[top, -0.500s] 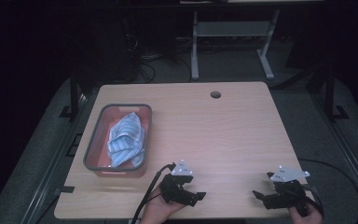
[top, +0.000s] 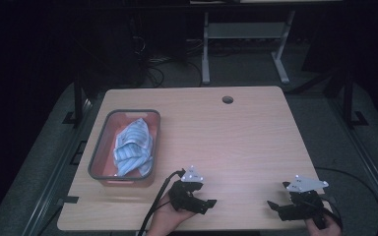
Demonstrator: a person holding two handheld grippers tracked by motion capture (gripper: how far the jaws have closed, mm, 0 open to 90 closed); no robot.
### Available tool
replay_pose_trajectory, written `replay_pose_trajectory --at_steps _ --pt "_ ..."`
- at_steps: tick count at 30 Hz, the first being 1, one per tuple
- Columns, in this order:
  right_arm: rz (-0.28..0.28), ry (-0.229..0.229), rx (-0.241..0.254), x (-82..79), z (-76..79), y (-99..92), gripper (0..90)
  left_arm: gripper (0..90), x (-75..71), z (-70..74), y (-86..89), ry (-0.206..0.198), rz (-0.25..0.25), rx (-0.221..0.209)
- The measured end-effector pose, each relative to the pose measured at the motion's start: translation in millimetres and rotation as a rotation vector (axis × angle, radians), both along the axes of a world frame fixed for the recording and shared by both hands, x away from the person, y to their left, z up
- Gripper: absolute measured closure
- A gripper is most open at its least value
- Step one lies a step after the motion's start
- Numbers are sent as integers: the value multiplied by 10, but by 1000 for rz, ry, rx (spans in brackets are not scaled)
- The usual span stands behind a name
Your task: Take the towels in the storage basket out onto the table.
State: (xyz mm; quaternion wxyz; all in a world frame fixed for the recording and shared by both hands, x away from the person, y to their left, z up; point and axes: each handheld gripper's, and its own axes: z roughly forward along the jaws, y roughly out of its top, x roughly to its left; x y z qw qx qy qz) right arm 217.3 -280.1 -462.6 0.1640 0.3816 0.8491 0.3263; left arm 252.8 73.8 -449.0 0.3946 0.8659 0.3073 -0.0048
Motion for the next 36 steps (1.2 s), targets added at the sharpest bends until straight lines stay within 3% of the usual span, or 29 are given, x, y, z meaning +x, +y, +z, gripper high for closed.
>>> replay_pose_trajectory --at_steps 1,3,6,11,22,27,33,36 --pt "0 2 -1 2 -4 11 140 248 29 34 4 15 13 -27" --pt "-2 5 -2 2 -6 13 140 237 44 64 1 15 15 -34" --pt "-11 4 1 4 -9 -1 140 200 78 138 -29 3 19 -26" --pt "-22 1 7 5 -10 -38 140 175 173 182 -50 35 9 -35" --pt "-22 -1 10 5 -11 -31 140 174 404 379 -43 49 29 4" --pt "-22 0 13 -3 -6 -19 139 174 498 541 -28 31 21 39" --pt "-18 -1 11 3 -11 -8 140 174 584 681 26 24 23 41" --pt "-16 -1 6 4 -12 -7 140 174 631 751 78 18 31 64"
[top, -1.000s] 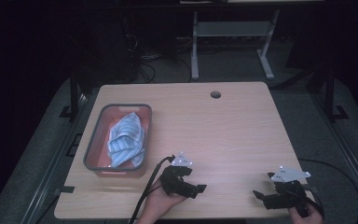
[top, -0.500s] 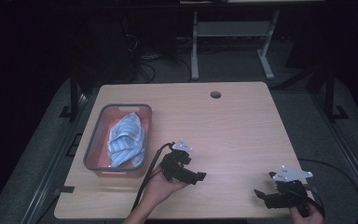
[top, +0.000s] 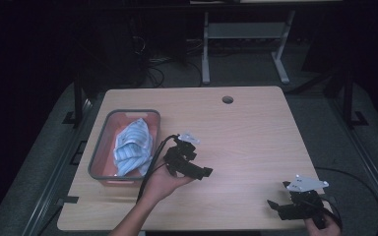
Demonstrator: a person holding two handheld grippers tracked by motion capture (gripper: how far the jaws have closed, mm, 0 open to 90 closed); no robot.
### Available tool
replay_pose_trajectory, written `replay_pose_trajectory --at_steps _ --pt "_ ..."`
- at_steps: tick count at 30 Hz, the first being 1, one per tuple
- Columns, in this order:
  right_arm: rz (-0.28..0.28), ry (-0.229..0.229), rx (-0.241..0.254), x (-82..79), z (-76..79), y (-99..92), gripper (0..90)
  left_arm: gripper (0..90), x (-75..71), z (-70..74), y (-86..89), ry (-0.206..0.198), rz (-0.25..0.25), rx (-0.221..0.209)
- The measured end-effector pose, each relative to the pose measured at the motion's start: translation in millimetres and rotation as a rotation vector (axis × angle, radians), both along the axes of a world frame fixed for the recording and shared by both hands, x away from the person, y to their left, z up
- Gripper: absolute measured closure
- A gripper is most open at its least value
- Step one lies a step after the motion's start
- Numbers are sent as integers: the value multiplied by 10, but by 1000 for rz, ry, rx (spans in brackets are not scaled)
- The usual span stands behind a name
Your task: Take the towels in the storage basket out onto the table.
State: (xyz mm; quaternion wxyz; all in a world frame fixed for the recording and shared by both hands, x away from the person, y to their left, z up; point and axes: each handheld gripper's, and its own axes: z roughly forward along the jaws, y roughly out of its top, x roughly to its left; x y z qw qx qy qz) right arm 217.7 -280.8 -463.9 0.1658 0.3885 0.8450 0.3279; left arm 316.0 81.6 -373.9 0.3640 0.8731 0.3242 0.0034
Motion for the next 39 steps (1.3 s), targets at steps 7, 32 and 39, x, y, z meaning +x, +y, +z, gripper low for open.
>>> replay_pose_trajectory --at_steps 7,32,39 --pt "0 0 1 3 -3 -6 140 196 60 114 98 -6 26 27" --pt "-5 1 10 -8 3 -1 140 218 307 379 577 -13 162 61" --pt "1 5 9 -9 0 9 140 239 356 428 761 -18 215 78"
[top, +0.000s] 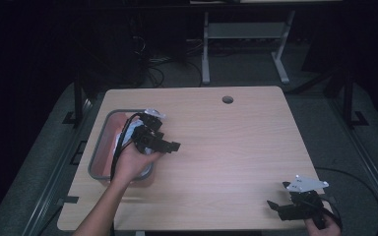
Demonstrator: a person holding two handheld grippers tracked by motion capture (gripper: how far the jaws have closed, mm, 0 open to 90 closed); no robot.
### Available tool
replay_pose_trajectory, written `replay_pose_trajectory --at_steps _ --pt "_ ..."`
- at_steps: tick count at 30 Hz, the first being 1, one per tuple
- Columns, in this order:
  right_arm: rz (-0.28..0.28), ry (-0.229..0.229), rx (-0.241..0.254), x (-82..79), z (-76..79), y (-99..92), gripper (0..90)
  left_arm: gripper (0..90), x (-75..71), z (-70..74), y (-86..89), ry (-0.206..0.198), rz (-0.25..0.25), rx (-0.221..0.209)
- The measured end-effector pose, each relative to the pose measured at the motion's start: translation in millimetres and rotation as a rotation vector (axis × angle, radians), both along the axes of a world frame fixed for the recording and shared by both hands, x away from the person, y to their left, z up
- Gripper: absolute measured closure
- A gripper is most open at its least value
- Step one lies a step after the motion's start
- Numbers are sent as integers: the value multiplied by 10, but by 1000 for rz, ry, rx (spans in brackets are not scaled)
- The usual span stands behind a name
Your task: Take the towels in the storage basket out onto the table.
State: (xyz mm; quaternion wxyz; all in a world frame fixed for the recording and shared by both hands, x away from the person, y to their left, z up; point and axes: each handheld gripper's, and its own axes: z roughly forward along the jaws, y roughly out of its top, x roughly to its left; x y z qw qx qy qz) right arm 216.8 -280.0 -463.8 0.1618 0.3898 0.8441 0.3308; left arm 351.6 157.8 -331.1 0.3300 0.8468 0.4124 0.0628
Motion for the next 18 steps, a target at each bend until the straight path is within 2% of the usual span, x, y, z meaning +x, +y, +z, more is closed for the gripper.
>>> replay_pose_trajectory --at_steps 4,5,9,18 --pt "3 4 -2 3 -1 -1 140 250 20 20 82 -2 21 -1" --pt "5 0 -4 3 -1 -3 140 250 35 25 140 7 24 -14" --pt "4 -3 1 0 2 -2 140 250 49 28 224 5 44 -4" --pt "13 5 -5 -2 -3 19 140 251 88 43 529 -3 132 -4"
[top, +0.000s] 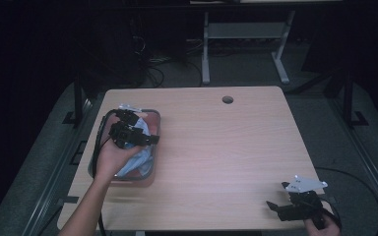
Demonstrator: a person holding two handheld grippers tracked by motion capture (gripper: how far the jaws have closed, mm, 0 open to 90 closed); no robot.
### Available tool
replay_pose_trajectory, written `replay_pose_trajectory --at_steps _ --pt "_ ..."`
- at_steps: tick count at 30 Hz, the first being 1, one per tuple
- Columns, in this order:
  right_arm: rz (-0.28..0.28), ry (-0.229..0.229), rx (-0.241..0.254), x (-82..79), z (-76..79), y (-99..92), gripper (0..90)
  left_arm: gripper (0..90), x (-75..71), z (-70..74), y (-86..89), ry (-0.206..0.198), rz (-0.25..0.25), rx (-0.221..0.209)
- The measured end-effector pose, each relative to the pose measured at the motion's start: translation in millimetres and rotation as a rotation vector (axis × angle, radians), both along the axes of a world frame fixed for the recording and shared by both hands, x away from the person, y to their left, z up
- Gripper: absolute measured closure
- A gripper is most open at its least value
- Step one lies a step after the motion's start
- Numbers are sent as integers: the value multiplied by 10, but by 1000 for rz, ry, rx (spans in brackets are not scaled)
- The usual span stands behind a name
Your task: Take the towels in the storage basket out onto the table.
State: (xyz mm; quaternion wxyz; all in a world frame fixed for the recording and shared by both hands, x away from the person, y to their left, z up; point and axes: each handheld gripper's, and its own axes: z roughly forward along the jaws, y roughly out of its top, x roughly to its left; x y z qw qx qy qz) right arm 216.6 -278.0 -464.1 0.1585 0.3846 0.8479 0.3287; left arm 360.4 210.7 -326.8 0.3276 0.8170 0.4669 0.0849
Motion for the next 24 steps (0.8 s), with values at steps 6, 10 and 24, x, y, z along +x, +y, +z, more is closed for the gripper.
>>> replay_pose_trajectory --at_steps 6,10,24 --pt "1 1 1 3 -4 15 140 246 18 -67 213 2 74 20" --pt "4 5 -9 2 -5 34 140 238 52 -144 319 10 117 44" --pt "29 7 -30 -3 -4 83 140 212 145 -518 397 137 193 154"
